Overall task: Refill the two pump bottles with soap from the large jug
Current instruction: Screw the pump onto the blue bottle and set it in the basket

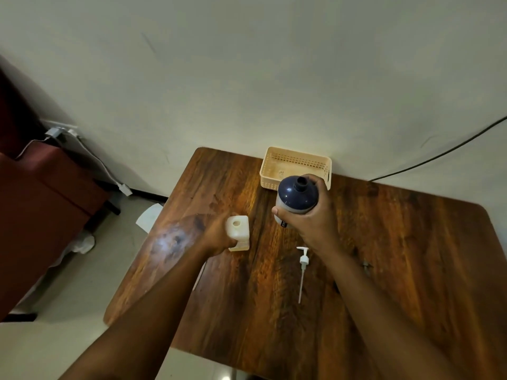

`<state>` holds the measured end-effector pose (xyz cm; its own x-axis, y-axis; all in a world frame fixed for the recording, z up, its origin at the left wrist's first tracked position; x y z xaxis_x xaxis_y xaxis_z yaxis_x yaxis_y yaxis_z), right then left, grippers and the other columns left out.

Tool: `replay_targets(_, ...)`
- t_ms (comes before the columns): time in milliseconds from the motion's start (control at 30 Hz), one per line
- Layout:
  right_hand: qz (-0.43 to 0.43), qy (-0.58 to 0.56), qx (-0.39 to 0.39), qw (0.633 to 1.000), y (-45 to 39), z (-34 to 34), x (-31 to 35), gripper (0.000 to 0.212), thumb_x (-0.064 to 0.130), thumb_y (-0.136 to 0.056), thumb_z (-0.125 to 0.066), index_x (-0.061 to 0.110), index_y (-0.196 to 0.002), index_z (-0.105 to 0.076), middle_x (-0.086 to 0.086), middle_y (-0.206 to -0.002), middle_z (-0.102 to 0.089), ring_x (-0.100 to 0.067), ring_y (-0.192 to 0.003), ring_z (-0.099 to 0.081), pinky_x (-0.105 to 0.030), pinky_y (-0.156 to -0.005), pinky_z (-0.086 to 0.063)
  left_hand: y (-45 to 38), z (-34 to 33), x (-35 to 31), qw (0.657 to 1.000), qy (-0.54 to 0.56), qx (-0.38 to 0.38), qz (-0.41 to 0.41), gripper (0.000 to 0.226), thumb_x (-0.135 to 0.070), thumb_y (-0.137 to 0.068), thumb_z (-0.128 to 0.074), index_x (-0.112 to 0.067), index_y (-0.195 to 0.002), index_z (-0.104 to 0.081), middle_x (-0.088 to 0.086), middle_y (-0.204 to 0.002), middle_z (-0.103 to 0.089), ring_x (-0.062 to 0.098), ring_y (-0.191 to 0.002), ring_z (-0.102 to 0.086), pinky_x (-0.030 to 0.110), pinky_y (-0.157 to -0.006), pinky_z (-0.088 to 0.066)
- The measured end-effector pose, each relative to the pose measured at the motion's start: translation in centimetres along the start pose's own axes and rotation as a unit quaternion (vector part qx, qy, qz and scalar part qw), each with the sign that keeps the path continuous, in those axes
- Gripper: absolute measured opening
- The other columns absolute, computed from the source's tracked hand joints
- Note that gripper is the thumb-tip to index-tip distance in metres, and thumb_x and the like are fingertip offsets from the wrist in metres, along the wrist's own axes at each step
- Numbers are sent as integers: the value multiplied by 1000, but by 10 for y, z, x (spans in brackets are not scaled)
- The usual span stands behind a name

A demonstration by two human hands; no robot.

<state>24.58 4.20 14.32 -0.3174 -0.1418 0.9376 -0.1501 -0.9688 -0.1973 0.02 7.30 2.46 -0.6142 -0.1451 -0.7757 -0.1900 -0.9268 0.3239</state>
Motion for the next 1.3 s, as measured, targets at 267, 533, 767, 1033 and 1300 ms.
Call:
replay_targets(267,7,-1,-10,1000,-2,9,-1,90,39,-61,-95,38,-135,-45,18,-136,-50,3,-122,-50,-12,-86,-50,3,-12,20,1000,-10,8,10,70,9,-74,-83,-4,-137,-54,16,-138,-61,33,-134,-56,58,-112,-46)
replay_targets(533,9,-3,-12,1000,-2,28,-2,87,38,-61,-95,42,-132,-44,18,-136,-50,-4,-122,-52,-20,-92,-53,-3,-13,13,999,-4,30,39,82,2,-73,-88,-6,-142,-44,16,-141,-56,34,-136,-54,53,-110,-50)
replay_targets(767,-8,-9,-30,999,3,69,-12,87,27,-64,-95,32,-135,-45,16,-134,-51,9,-116,-50,-8,-83,-48,-36,-22,-61,996,-78,8,-43,110,-37,-69,-94,-23,-158,-31,9,-161,-39,30,-148,-38,52,-120,-38)
replay_targets(1033,-38,26,-75,996,15,131,-35,87,35,-61,-95,40,-132,-44,25,-128,-50,13,-113,-49,-5,-78,-46,-58,-124,-127,994,-104,-19,-28,99,-43,-80,-86,-18,-158,-31,13,-159,-42,34,-145,-44,50,-117,-43)
replay_targets(1300,-64,37,-99,992,23,171,-69,89,29,-61,-96,31,-135,-46,11,-134,-52,7,-115,-50,-6,-80,-47,-61,-202,-105,986,-73,77,128,25,-29,-91,-79,-11,-104,-70,5,-97,-70,17,-88,-69,30,-77,-58)
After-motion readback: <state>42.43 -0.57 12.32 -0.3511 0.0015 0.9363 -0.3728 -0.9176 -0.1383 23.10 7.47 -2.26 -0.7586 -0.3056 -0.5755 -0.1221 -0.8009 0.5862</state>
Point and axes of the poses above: each hand's wrist, its own y-axis away from the middle knuckle, its own z-axis out of the back of the hand, x = y × z, the point moved 2 cm from there along -y, towards the middle knuckle
